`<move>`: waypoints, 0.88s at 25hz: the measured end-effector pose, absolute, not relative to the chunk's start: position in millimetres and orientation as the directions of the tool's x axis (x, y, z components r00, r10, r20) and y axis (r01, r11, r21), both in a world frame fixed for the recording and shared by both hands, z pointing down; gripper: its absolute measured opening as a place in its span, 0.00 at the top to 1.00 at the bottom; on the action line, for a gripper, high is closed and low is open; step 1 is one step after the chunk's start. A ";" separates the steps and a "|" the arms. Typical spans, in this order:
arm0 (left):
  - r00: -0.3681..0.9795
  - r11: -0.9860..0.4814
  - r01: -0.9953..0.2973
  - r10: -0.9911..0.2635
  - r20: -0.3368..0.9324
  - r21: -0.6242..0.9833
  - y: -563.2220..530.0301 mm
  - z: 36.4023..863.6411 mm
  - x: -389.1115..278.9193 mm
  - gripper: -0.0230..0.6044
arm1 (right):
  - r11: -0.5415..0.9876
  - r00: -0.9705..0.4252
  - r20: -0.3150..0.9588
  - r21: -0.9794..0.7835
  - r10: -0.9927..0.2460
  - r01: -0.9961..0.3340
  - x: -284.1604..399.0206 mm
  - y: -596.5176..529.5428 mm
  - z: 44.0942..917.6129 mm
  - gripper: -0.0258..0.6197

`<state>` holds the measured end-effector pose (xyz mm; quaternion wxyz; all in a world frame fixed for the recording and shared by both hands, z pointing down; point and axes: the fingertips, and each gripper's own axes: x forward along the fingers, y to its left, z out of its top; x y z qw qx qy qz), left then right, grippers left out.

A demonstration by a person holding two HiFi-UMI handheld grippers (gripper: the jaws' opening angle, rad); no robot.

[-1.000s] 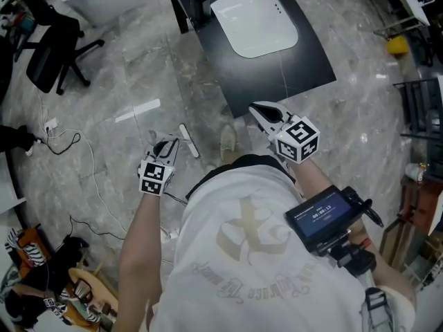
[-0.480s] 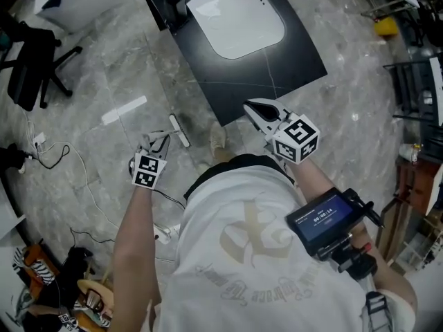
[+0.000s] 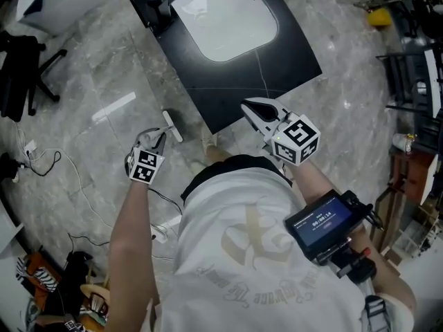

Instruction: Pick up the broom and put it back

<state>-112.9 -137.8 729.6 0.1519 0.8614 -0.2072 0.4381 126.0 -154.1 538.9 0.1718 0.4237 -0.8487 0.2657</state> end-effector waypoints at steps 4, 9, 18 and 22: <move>0.524 -0.884 -0.461 -0.196 0.829 0.082 -142.3 741.2 -97.0 0.83 | 0.487 -0.569 0.532 -0.302 -0.627 -0.820 137.6 -159.7 541.8 0.93; 0.507 -0.904 -0.418 -0.155 0.848 0.085 -142.5 758.6 -78.2 0.82 | 0.470 -0.558 0.547 -0.307 -0.624 -0.827 150.0 -165.8 550.8 0.93; 0.535 -0.915 -0.388 -0.125 0.836 0.112 -151.8 772.6 -46.4 0.82 | 0.443 -0.535 0.563 -0.305 -0.630 -0.843 162.2 -169.7 558.6 0.93; 0.549 -0.928 -0.353 -0.105 0.829 0.116 -152.5 774.2 -30.0 0.82 | 0.429 -0.523 0.567 -0.303 -0.637 -0.851 167.9 -168.2 559.3 0.93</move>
